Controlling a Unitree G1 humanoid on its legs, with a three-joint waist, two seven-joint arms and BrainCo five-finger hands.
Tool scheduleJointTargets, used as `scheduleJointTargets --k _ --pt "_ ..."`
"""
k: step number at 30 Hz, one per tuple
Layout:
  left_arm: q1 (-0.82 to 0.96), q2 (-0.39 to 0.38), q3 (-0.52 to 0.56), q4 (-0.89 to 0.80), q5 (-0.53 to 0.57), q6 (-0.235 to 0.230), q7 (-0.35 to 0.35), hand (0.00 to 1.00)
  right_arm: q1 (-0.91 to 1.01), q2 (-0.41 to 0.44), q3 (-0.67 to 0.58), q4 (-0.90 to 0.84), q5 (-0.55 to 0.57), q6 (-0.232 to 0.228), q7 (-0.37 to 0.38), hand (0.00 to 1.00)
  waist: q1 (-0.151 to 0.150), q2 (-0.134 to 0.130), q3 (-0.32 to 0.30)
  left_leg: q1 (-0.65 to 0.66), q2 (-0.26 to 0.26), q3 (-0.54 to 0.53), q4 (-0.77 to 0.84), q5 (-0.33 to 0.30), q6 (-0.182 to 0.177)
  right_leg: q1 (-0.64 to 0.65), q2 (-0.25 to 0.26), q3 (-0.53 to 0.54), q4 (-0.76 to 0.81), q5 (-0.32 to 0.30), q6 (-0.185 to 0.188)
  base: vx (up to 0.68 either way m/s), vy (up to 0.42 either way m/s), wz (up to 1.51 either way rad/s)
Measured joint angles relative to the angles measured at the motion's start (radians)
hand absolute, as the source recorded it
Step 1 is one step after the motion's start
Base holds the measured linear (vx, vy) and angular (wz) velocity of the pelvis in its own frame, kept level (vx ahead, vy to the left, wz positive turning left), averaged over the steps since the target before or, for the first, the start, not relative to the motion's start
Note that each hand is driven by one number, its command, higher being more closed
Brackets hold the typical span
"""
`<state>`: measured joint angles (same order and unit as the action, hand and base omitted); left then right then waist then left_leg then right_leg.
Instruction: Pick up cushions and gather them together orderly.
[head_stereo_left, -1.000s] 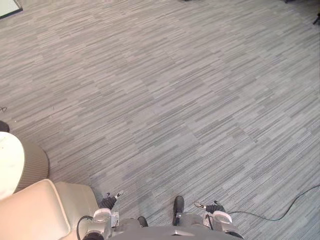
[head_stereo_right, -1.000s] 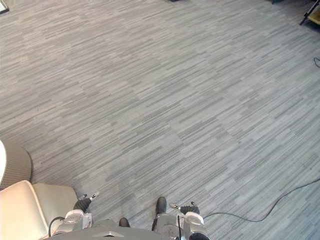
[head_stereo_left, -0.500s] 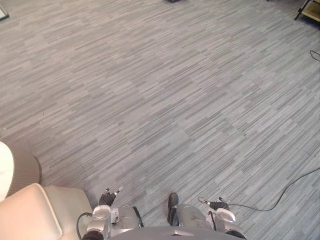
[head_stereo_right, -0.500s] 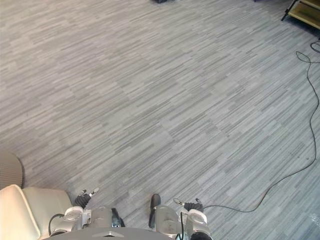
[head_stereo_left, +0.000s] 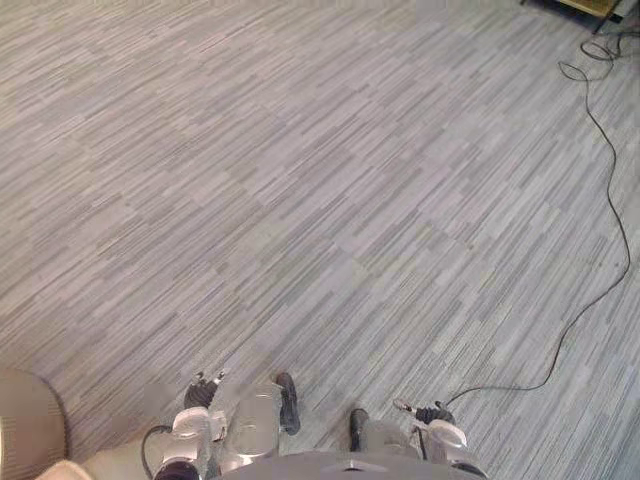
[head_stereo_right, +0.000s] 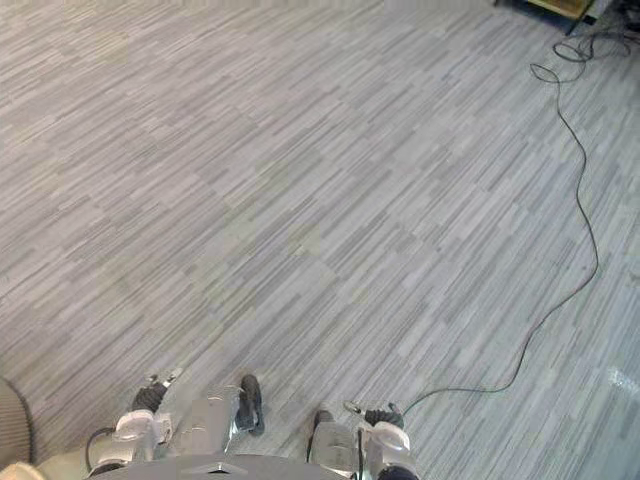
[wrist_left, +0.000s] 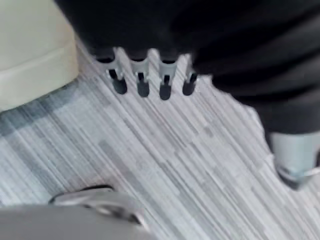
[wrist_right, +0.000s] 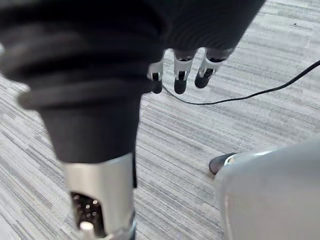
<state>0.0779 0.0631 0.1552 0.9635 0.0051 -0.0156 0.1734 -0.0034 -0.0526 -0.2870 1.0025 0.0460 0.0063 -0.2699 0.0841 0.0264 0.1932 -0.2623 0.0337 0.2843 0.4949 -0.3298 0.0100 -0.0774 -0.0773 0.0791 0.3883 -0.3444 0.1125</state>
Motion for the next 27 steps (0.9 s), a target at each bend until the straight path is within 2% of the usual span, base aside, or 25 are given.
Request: scheduleJointTargets --k 2,3,4,5,6,7,8,10,12,13,14,15,16,17,19,20,21,22,23,24,25,26,27 --pt "0.026 0.011 0.0 0.015 0.002 0.008 -0.003 0.0 0.009 0.014 -0.005 -0.003 -0.006 -0.001 0.003 0.0 -0.004 -0.02 -0.014 0.026 -0.028 0.025 -0.006 -0.019 0.007 -0.065 -0.022 0.023 0.217 -0.029 0.039 0.43 0.207 -0.2" --pt "0.034 0.016 -0.001 0.032 0.005 0.016 -0.003 0.0 0.016 0.016 -0.013 -0.005 -0.005 -0.003 0.006 0.0 -0.013 -0.032 -0.021 0.067 -0.052 0.038 -0.009 -0.033 0.043 -0.112 -0.032 0.022 0.424 0.001 0.077 0.45 0.141 -0.03" --pt "0.041 0.019 -0.003 0.032 0.008 0.017 -0.003 0.0 0.015 0.013 -0.012 -0.004 -0.006 -0.002 0.006 0.0 -0.014 -0.038 -0.024 0.092 -0.064 0.047 -0.012 -0.04 0.06 -0.13 -0.041 0.017 0.498 0.035 0.091 0.45 0.114 -0.04" --pt "0.055 0.021 -0.01 0.033 0.009 0.018 -0.003 0.0 0.013 0.012 -0.013 -0.004 -0.007 -0.003 0.009 0.0 -0.016 -0.038 -0.023 0.148 -0.082 0.049 -0.031 -0.055 0.077 -0.155 -0.075 -0.018 0.615 0.107 0.075 0.37 0.086 -0.03" --pt "0.055 0.022 -0.016 0.034 0.01 0.02 -0.003 0.0 0.012 0.012 -0.021 -0.005 -0.009 -0.004 0.009 0.0 -0.021 -0.037 -0.023 0.184 -0.089 0.047 -0.05 -0.059 0.08 -0.168 -0.102 -0.062 0.671 0.117 0.048 0.55 0.09 -0.02" --pt "0.055 0.023 -0.04 0.034 0.01 0.022 -0.004 0.0 -0.007 0.01 -0.035 -0.005 -0.014 -0.003 0.011 0.0 -0.032 -0.022 -0.018 0.263 -0.088 0.035 -0.102 -0.059 0.081 -0.193 -0.132 -0.163 0.74 0.089 -0.014 0.56 0.068 -0.12" --pt "0.053 0.016 -0.05 0.034 0.01 0.022 -0.005 0.0 -0.018 0.001 -0.032 -0.005 -0.016 -0.003 0.013 0.0 -0.033 0.0 -0.013 0.343 -0.072 0.033 -0.16 -0.056 0.076 -0.218 -0.13 -0.253 0.75 0.05 -0.077 0.47 0.052 -0.19" --pt "0.049 0.009 -0.06 0.034 0.016 0.023 -0.005 0.0 -0.023 -0.007 -0.031 -0.016 -0.017 -0.012 0.023 0.0 -0.044 0.023 -0.005 0.429 -0.042 0.036 -0.22 -0.051 0.067 -0.277 -0.122 -0.383 0.696 0.006 -0.134 0.42 0.01 -0.2" --pt "0.032 0.01 -0.064 0.038 0.019 0.023 -0.005 0.0 -0.027 -0.006 -0.031 -0.04 -0.018 -0.012 0.026 0.0 -0.055 0.025 0.0 0.489 -0.018 0.042 -0.245 -0.05 0.066 -0.336 -0.106 -0.469 0.569 0.001 -0.147 0.55 -0.064 -0.15" --pt "0.031 0.013 -0.08 0.043 0.023 0.023 -0.005 0.0 -0.034 -0.009 -0.03 -0.051 -0.019 -0.013 0.029 0.0 -0.064 0.027 0.003 0.531 0.002 0.039 -0.261 -0.049 0.063 -0.387 -0.059 -0.5 0.36 0.05 -0.149 0.53 -0.106 -0.1" --pt "0.026 0.014 -0.081 0.045 0.028 0.023 -0.005 0.0 -0.036 -0.011 -0.03 -0.051 -0.022 -0.012 0.03 0.0 -0.065 0.025 0.005 0.548 0.007 0.037 -0.27 -0.045 0.056 -0.399 -0.034 -0.499 0.237 0.099 -0.147 0.44 -0.098 -0.03" --pt "0.022 0.016 -0.083 0.049 0.034 0.021 -0.005 0.0 -0.035 -0.013 -0.029 -0.048 -0.03 -0.011 0.029 0.0 -0.067 0.02 0.008 0.566 0.006 0.027 -0.277 -0.04 0.047 -0.395 -0.016 -0.497 0.11 0.167 -0.145 0.61 -0.148 0.18" --pt "0.022 0.032 -0.083 0.051 0.044 0.018 -0.005 0.0 -0.019 -0.014 -0.028 -0.041 -0.043 -0.007 0.029 0.0 -0.082 -0.011 0.009 0.62 -0.014 -0.023 -0.289 -0.025 0.001 -0.364 0.003 -0.457 -0.132 0.425 -0.197 0.77 -0.184 0.2" --pt "0.001 0.017 -0.085 0.071 0.058 0.015 -0.004 0.0 -0.028 -0.031 -0.031 -0.039 -0.051 -0.001 0.029 0.0 -0.084 0.018 0.018 0.617 0.008 -0.073 -0.264 -0.011 -0.029 -0.353 0.023 -0.445 -0.123 0.491 -0.252 0.76 -0.19 0.21" --pt "-0.028 0.007 -0.089 0.072 0.078 0.009 -0.005 0.0 -0.041 -0.044 -0.033 -0.025 -0.055 -0.001 0.028 0.0 -0.093 0.037 0.033 0.573 0.013 -0.136 -0.269 -0.015 -0.023 -0.357 0.026 -0.438 -0.094 0.436 -0.258 0.44 -0.165 0.01" --pt "-0.029 0.004 -0.089 0.07 0.084 0.009 -0.005 0.0 -0.041 -0.044 -0.04 -0.017 -0.053 -0.001 0.029 0.0 -0.093 0.041 0.032 0.557 0.02 -0.15 -0.259 -0.01 -0.032 -0.35 0.029 -0.442 -0.079 0.414 -0.257 0.37 -0.184 -0.03" --pt "-0.029 0.001 -0.089 0.07 0.088 0.009 -0.005 0.0 -0.037 -0.05 -0.042 -0.004 -0.053 -0.001 0.028 0.0 -0.097 0.05 0.032 0.524 0.043 -0.157 -0.216 0.032 -0.041 -0.328 0.037 -0.454 -0.047 0.368 -0.247 0.36 -0.147 -0.11" --pt "-0.029 -0.004 -0.09 0.07 0.088 0.008 -0.005 0.0 -0.027 -0.054 -0.042 -0.002 -0.054 0.003 0.027 0.0 -0.094 0.061 0.031 0.517 0.067 -0.161 -0.099 0.06 -0.057 -0.292 0.056 -0.453 -0.023 0.32 -0.232 0.37 -0.131 -0.02" --pt "-0.028 -0.005 -0.093 0.07 0.088 0.008 -0.005 0.0 -0.014 -0.055 -0.041 -0.005 -0.054 0.002 0.027 0.0 -0.094 0.072 0.026 0.492 0.087 -0.172 -0.013 0.088 -0.073 -0.261 0.069 -0.46 -0.029 0.297 -0.226 0.39 -0.093 -0.04" --pt "-0.028 -0.004 -0.096 0.069 0.088 0.008 -0.006 0.0 0.004 -0.06 -0.036 -0.006 -0.054 0.0 0.025 0.0 -0.095 0.083 0.019 0.424 0.114 -0.179 0.172 0.203 -0.081 -0.201 0.095 -0.461 -0.061 0.28 -0.214 0.5 -0.036 -0.17" --pt "-0.024 -0.004 -0.097 0.07 0.087 0.007 -0.006 0.0 0.01 -0.069 -0.018 -0.006 -0.053 -0.001 0.021 0.0 -0.083 0.097 0.016 0.339 0.156 -0.168 0.366 0.342 -0.114 -0.125 0.129 -0.435 -0.141 0.278 -0.217 0.49 -0.008 -0.3" --pt "-0.022 -0.004 -0.096 0.07 0.087 0.007 -0.007 0.0 0.012 -0.073 -0.005 -0.005 -0.053 -0.002 0.02 0.0 -0.081 0.102 0.013 0.293 0.181 -0.146 0.451 0.317 -0.099 -0.095 0.142 -0.425 -0.174 0.279 -0.218 0.5 0.018 -0.37" --pt "-0.023 -0.003 -0.087 0.069 0.087 0.007 -0.007 0.0 0.011 -0.072 0.001 -0.004 -0.053 -0.002 0.02 0.0 -0.08 0.105 0.015 0.225 0.217 -0.109 0.555 0.254 -0.068 -0.044 0.153 -0.415 -0.217 0.281 -0.225 0.41 0.016 -0.24"
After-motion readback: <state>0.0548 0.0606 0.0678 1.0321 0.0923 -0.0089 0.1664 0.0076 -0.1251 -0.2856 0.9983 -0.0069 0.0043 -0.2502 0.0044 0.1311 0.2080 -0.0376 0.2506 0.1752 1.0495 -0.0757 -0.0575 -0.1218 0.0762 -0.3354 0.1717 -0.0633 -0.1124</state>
